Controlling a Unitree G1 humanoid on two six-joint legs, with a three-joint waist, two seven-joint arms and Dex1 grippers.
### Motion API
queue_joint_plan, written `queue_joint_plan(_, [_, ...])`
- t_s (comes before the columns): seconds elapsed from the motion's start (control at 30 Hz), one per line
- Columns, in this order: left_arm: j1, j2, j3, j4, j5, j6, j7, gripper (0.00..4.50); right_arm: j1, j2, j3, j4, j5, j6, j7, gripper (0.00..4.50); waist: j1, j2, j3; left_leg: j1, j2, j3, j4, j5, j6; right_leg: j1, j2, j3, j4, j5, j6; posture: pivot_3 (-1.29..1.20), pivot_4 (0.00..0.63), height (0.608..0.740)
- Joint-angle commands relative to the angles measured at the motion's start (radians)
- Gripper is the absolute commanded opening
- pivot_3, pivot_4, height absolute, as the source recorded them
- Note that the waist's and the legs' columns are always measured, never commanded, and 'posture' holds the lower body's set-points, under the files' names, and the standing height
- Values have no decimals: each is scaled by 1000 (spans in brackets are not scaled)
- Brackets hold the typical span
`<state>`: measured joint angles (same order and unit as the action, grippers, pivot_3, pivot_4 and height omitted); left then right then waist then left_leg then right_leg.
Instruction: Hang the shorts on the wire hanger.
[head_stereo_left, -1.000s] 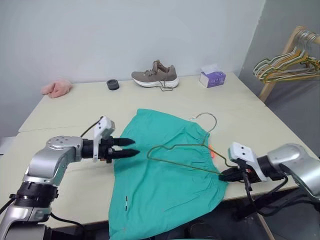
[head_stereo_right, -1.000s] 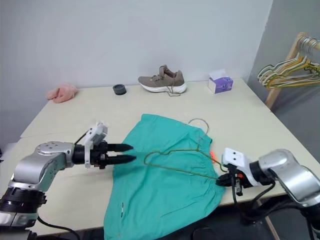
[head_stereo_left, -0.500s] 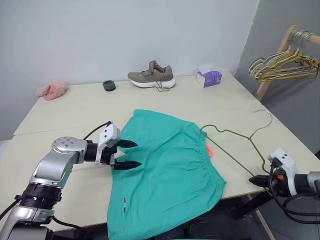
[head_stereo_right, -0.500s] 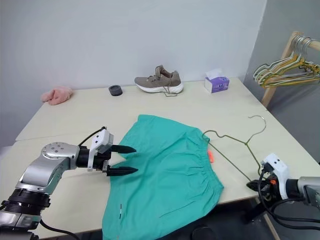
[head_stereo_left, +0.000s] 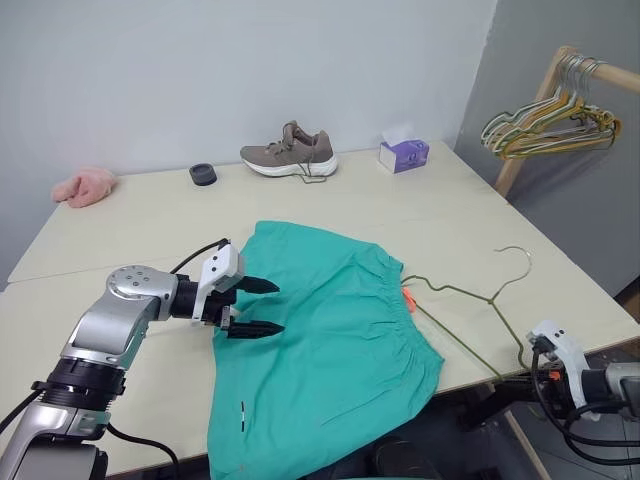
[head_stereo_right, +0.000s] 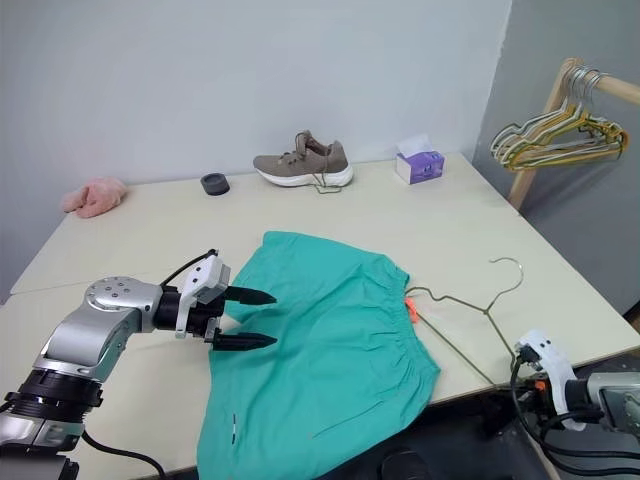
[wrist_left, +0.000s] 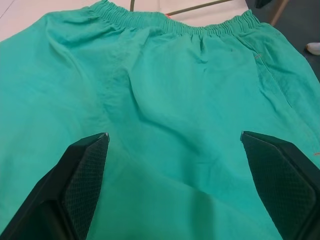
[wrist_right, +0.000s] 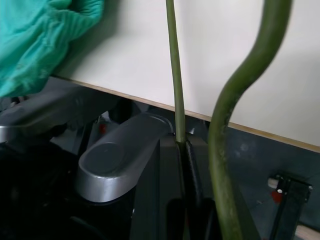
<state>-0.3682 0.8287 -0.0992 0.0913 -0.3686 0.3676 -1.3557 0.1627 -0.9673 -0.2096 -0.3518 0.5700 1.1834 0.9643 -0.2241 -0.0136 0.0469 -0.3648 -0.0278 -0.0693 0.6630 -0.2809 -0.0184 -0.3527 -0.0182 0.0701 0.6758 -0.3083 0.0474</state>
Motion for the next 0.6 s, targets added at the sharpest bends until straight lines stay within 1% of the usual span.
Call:
queue_joint_plan(0.03, [-31, 0, 35, 13, 4, -8, 22, 4459, -45, -33, 2, -30, 21, -34, 21, 0, 0, 0, 0, 0, 0, 0, 0, 0, 0, 0, 0, 0, 0, 0, 0, -295, 0, 740])
queue_joint_plan(0.17, [-68, -12, 51, 72, 12, -21, 62, 4459, -105, -43, 29, -5, 34, -31, 30, 0, 1, -1, 0, 0, 0, 0, 0, 0, 0, 0, 0, -1, 0, 0, 0, -291, 0, 740])
queue_joint_plan(0.27, [-85, -20, 57, 100, 20, -36, 76, 4459, -149, -34, 88, 35, 21, -25, 24, 0, 2, -1, 0, 0, 0, 0, 0, 0, 0, 0, 0, 0, 0, 0, 0, -284, 0, 740])
queue_joint_plan(0.43, [-82, -22, 59, 106, 25, -49, 79, 4459, -231, 9, 166, 120, 15, 17, -8, 0, 2, -1, 0, -1, 0, 0, 0, 0, 0, 0, 0, 0, 0, 0, 0, -274, 0, 740])
queue_joint_plan(0.6, [-67, -20, 65, 98, 25, -55, 85, 4459, -284, 7, 221, 155, 27, 49, 13, 0, 5, -1, 0, -1, 0, -2, 0, 0, 0, 0, 0, -1, 0, 0, 0, -263, 0, 740])
